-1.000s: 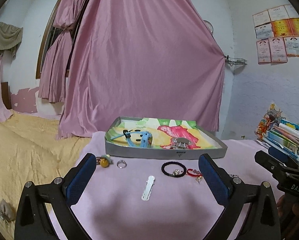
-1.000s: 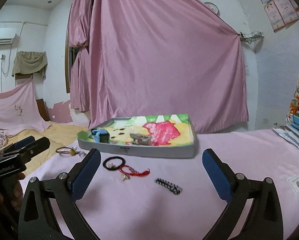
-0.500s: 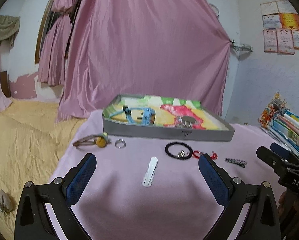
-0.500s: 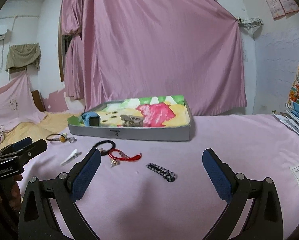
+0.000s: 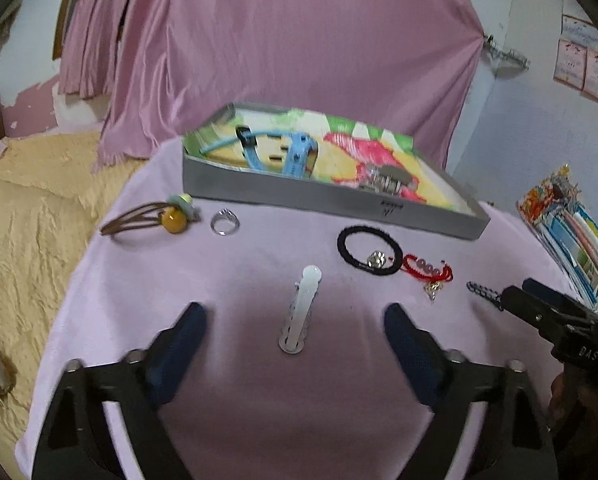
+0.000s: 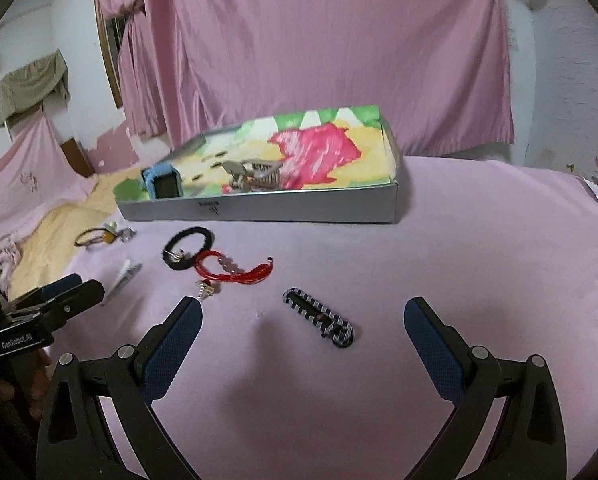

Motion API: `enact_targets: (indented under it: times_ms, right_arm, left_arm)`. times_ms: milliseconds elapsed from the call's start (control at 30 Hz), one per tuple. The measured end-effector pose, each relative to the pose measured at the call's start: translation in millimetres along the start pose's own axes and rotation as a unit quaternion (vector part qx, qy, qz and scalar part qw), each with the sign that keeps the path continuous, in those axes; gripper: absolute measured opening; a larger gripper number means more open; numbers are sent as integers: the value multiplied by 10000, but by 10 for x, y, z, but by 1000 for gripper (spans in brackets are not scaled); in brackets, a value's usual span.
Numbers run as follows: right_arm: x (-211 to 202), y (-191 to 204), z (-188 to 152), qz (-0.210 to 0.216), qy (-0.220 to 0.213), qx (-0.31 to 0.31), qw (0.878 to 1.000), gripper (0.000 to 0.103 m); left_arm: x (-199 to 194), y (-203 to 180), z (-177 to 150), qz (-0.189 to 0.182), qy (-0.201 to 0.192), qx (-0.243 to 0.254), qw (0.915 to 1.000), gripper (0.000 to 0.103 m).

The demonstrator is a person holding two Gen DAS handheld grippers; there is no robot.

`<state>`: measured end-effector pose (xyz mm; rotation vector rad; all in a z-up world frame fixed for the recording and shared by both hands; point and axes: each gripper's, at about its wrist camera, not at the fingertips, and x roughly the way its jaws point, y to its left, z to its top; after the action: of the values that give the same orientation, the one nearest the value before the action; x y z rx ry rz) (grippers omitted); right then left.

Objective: Organize jewelry
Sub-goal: 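Grasp the white hair pin with the left tool while the right tool grasps the striped hair clip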

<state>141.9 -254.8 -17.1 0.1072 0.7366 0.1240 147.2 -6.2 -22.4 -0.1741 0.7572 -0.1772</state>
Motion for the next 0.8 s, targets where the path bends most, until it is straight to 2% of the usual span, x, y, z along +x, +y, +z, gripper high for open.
enact_targets:
  times_ms: [167, 400, 600, 667, 800]
  right_arm:
    - [190, 32, 18, -44, 410, -65, 9991, 67]
    - [230, 92, 21, -49, 488, -174, 9986, 61]
    - [196, 146, -3, -68, 469, -338, 9983, 46]
    - [183, 166, -12, -78, 461, -386, 9982, 38]
    - [163, 159, -21, -34, 438, -378, 9983, 29]
  left_arm:
    - [71, -37, 29, 1, 174, 60, 9998, 67]
    - [112, -93, 64, 2, 247, 210, 9995, 48]
    - [145, -184, 82, 209, 314, 403, 9985, 47]
    - [150, -210, 86, 271, 317, 455, 9981, 43]
    - [150, -254, 92, 285, 330, 505, 9978, 32]
